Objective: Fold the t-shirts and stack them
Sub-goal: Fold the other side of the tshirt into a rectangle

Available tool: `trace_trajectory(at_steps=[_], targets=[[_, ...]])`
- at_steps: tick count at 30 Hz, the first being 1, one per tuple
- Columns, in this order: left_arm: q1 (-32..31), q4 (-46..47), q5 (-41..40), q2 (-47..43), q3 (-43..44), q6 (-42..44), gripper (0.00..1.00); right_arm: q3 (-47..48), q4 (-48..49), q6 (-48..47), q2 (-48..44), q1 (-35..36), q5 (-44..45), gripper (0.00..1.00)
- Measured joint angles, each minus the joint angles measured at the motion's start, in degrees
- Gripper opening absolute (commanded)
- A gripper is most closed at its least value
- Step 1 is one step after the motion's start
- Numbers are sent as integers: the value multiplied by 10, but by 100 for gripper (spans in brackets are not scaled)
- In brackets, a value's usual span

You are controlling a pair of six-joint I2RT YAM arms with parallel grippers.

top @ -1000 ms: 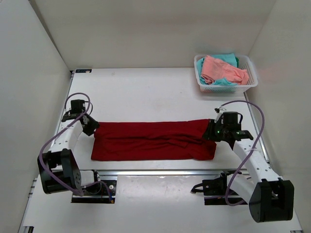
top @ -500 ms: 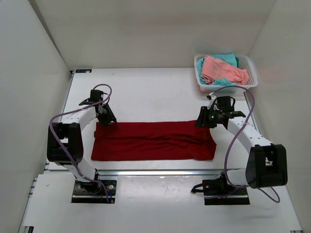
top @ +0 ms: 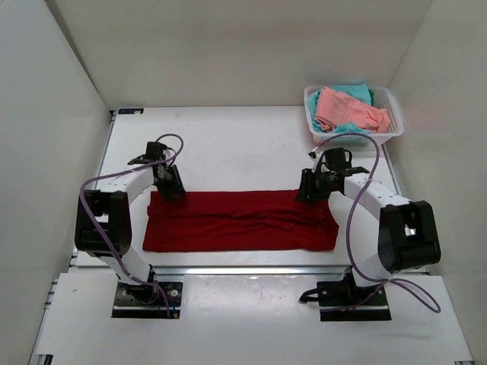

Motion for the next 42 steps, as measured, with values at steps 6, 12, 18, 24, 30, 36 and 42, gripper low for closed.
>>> trace_trajectory(at_steps=[6, 12, 18, 24, 30, 36, 42], targets=[[-1, -15, 1, 0, -14, 12, 46, 3, -8, 0, 24, 22, 16, 41], [-11, -32, -1, 0, -26, 22, 46, 3, -15, 1, 24, 26, 24, 40], [-20, -40, -3, -6, -47, 26, 43, 3, -18, 0, 24, 30, 28, 32], [-20, -49, -10, -30, -66, 30, 40, 2, -19, 0, 24, 34, 28, 17], [-17, -62, -21, -67, -84, 34, 49, -6, -21, 0, 20, 37, 28, 28], [-12, -50, -42, -112, -82, 31, 54, -8, -24, 0, 10, 37, 28, 30], [6, -55, -119, -119, -52, 16, 55, -8, -26, 0, 8, 37, 26, 30]])
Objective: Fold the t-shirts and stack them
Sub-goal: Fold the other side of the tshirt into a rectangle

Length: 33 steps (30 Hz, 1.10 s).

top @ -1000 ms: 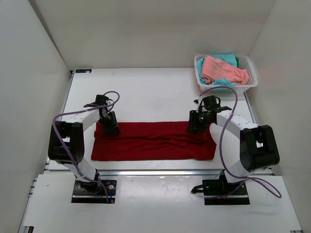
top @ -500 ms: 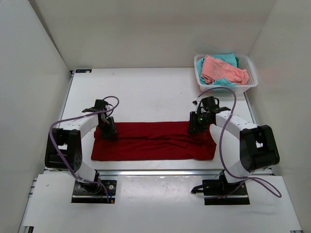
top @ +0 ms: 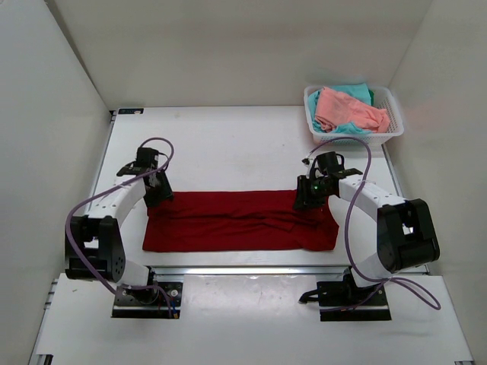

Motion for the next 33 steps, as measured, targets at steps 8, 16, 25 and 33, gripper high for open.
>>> trace_trajectory(at_steps=[8, 16, 25, 33], targets=[[17, -19, -59, 30, 4, -23, 56, 0, 0, 0, 0, 1, -8, 31], [20, -24, -85, 63, 4, -39, 53, 0, 0, 3, 0, 4, -12, 31], [26, -27, -94, 84, 6, -47, 9, 0, 1, 4, 0, 4, -14, 31], [27, -33, -93, 81, 29, -43, 0, 0, 0, 5, 0, 3, -14, 31]])
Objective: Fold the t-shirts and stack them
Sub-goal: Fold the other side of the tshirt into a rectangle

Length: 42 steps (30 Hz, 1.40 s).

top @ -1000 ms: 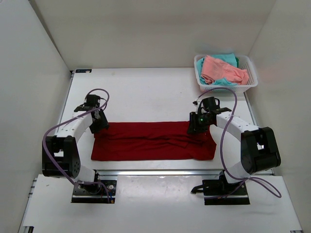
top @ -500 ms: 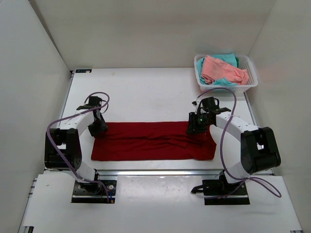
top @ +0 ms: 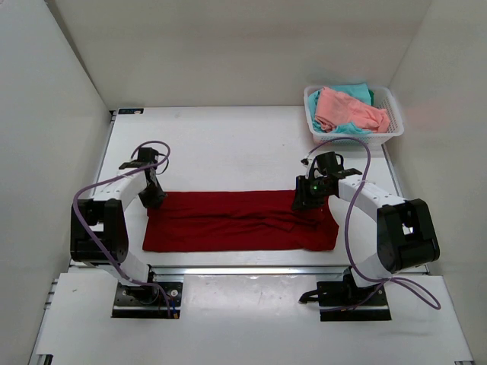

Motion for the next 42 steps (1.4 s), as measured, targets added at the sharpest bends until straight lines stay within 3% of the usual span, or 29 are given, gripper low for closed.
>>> trace_trajectory(at_steps=[3, 8, 10, 21, 25, 27, 29, 35, 42], targets=[[0, -8, 0, -10, 0, 3, 1, 0, -1, 0, 0, 0, 0, 30], [3, -6, 3, -33, -12, 9, 40, -2, -1, 0, -9, 1, 0, 31], [7, -4, 3, -38, -17, 9, 45, -2, 0, 0, -14, 1, -1, 30], [9, 23, 3, -18, -19, -1, 51, -13, -1, 0, -31, 7, -2, 31], [9, 27, 2, 2, -19, -1, 45, -18, 0, 0, -32, 7, -2, 30], [9, 29, 1, 11, -19, -5, 15, -18, 0, 0, -32, 6, -2, 31], [9, 30, 0, 17, -19, -3, 2, -18, 0, 0, -33, 6, -2, 31], [9, 27, -1, 10, -19, 0, 0, -19, 1, 0, -33, 6, -4, 30], [10, 20, 6, -60, -23, 1, 0, -19, 0, 0, -33, 6, -5, 31]])
